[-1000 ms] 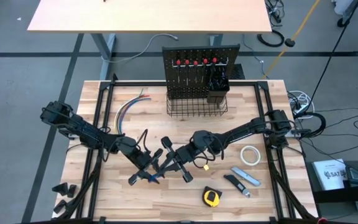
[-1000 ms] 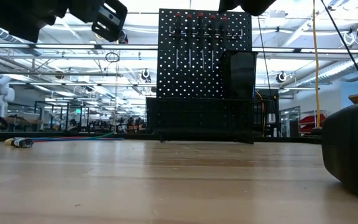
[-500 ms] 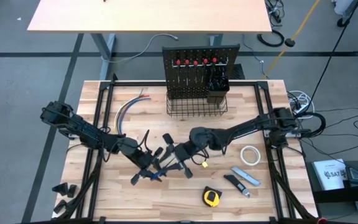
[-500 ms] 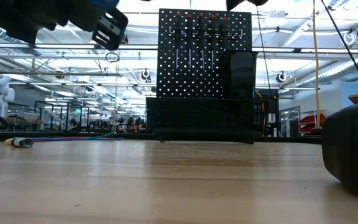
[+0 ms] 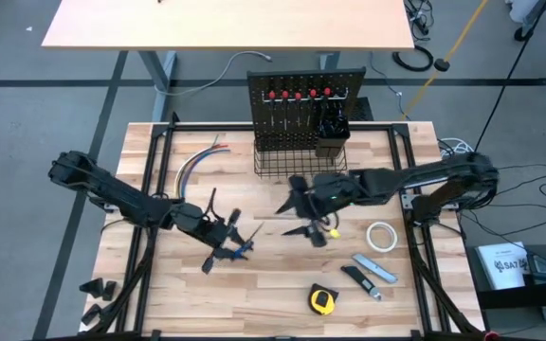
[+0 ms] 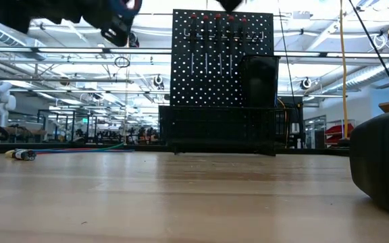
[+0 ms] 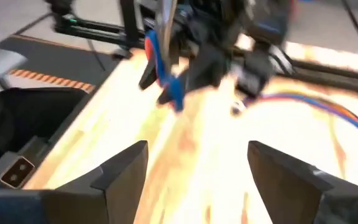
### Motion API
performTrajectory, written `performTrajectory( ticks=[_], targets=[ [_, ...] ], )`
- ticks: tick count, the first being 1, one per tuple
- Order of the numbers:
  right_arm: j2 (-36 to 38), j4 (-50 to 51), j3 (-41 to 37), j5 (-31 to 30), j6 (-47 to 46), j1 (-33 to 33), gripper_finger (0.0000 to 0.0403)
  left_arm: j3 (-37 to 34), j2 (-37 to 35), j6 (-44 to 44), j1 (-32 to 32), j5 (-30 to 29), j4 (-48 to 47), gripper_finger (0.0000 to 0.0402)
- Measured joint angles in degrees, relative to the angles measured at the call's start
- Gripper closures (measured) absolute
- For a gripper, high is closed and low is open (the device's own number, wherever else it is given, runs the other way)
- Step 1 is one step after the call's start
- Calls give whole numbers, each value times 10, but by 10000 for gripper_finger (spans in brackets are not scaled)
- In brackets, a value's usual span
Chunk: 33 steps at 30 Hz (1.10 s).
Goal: Hang tools onto peg board
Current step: Put the scissor into the black bin on the pegboard
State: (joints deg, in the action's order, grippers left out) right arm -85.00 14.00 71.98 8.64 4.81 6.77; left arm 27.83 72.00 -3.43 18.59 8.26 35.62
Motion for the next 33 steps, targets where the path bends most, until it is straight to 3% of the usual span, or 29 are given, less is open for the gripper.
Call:
performTrajectory(
  ticks=[3,7,10,12,16,22,28,33],
  targets=[
    [52,-5,-57,-51,-28,6,136,0,-44,36,17,-134,-59,292],
    [113,-115,-175,-134,-64,16,142,26,-67,119,65,-396,-123,292],
    [139,-220,-259,-150,-84,18,143,48,-59,219,100,-594,-124,292],
    [144,-282,-303,-153,-89,17,143,63,-49,295,114,-686,-120,292],
    [144,-325,-335,-160,-98,8,143,71,-34,434,123,-715,-122,292],
    [143,-332,-335,-162,-104,3,144,71,-10,586,121,-725,-126,292],
    [143,-333,-335,-161,-104,3,144,70,18,711,112,-773,-128,290],
    [143,-333,-335,-161,-104,3,144,70,26,691,103,-774,-126,208]
  ],
)
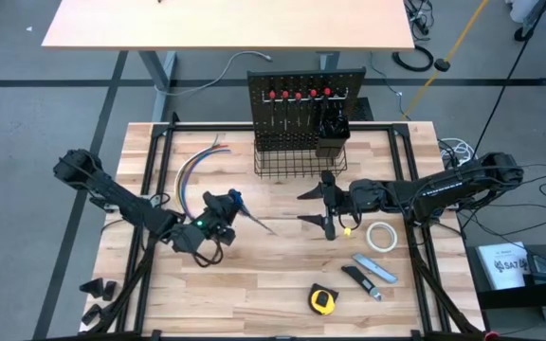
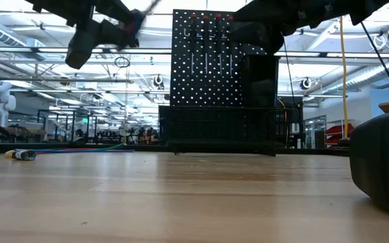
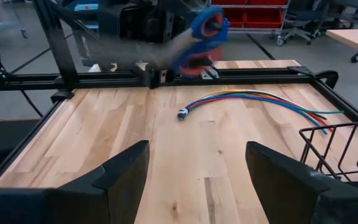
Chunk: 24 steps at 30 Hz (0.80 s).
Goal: Hang tools onto peg board
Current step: Put the scissor into the black bin on the pegboard
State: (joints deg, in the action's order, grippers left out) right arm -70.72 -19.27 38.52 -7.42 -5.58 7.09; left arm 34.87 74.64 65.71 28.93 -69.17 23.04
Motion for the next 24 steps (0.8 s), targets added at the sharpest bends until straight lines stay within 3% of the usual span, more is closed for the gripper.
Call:
performTrajectory(
  ticks=[5,10,15,20,24],
  targets=[
    [0,0,0,0,0,0,144,-1,0,-22,-1,-2,0,159],
    [0,1,0,0,0,0,144,-1,0,-21,-1,-3,0,162],
    [0,1,0,0,0,0,144,-1,0,-22,-1,-3,0,232],
    [0,2,1,0,0,0,144,-1,0,-24,-1,-10,0,381],
    [0,2,1,0,0,0,144,0,0,-25,-1,-12,1,396]
  ],
)
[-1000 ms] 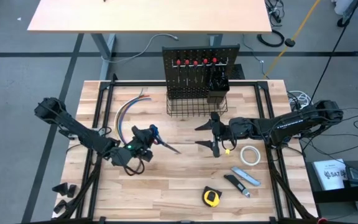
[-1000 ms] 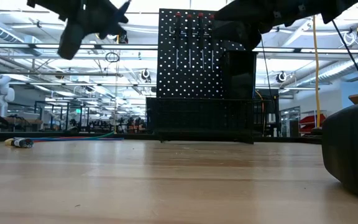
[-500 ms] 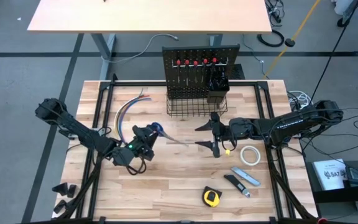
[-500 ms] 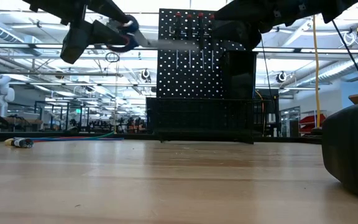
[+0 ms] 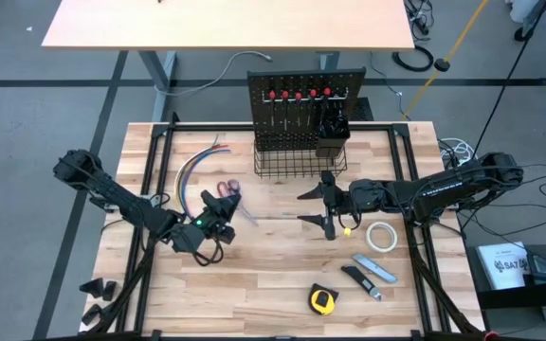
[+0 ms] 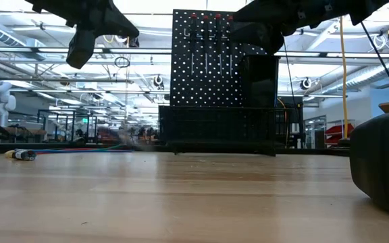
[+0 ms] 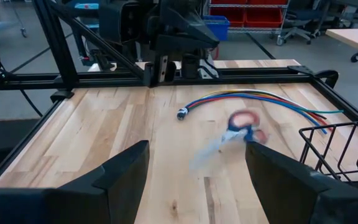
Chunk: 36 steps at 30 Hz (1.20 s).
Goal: Hang tools onto peg board
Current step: Put the scissor into the black bin on the pegboard
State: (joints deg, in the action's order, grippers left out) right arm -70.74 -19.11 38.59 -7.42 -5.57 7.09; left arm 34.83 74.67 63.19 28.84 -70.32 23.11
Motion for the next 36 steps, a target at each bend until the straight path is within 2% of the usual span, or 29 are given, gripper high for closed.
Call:
performTrajectory(
  ticks=[3,5,9,11,14,16,20,22,28,32,36],
  targets=[
    [0,0,0,0,-3,0,144,0,0,-28,0,0,-2,398],
    [0,-1,0,0,-19,0,144,0,0,-89,-2,15,-32,399],
    [-6,-2,0,3,-43,0,144,0,-1,-282,-24,109,-217,399],
    [-14,-3,0,3,-43,0,144,0,-4,-385,-50,181,-335,399],
    [-32,-6,0,3,-43,0,144,0,-13,-539,-114,285,-460,400],
    [-47,-18,0,3,-42,-5,144,0,-19,-626,-168,359,-490,400],
    [-75,-50,0,4,-44,-19,144,0,-20,-744,-280,595,-502,400],
    [-87,-61,0,21,-53,-27,144,0,-18,-790,-315,643,-489,400],
    [-99,-58,0,47,-72,-40,144,0,-18,-786,-359,619,-480,374],
    [-98,-59,0,48,-72,-40,144,0,-18,-670,-363,585,-483,354],
    [-98,-62,0,48,-71,-40,144,0,-12,-555,-362,536,-494,354]
  ],
)
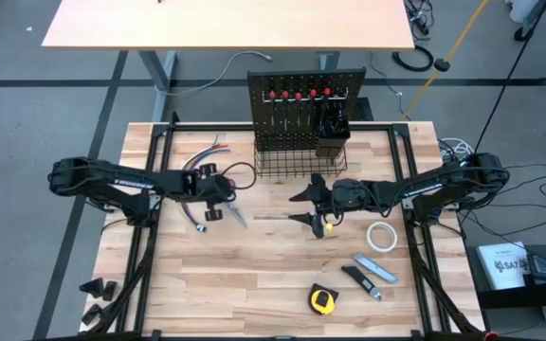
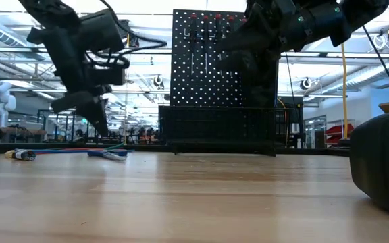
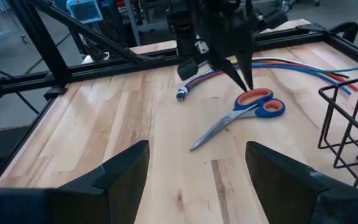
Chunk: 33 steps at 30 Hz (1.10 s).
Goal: Hang tools onto peg board
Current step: Put the scissor into the black bin on the pegboard
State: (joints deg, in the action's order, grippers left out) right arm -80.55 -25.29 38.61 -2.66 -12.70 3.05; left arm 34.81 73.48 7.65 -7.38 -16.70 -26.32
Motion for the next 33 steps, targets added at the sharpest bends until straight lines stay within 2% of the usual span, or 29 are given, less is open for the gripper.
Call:
performTrajectory(
  ticks=[5,9,16,22,25,29,33],
  targets=[
    [0,1,0,0,1,0,144,0,31,22,-5,-5,-23,394],
    [0,1,0,0,3,0,144,-1,67,29,-12,-24,-13,393],
    [0,2,0,0,1,0,144,2,127,32,-16,-21,-10,398],
    [0,3,0,0,5,0,144,7,118,-55,16,-13,-17,400],
    [0,3,0,0,4,0,144,16,109,-87,38,34,-19,400],
    [0,3,0,0,4,0,144,37,101,-88,73,153,-5,401],
    [0,3,0,0,-19,0,144,48,88,-71,109,165,41,401]
  ],
)
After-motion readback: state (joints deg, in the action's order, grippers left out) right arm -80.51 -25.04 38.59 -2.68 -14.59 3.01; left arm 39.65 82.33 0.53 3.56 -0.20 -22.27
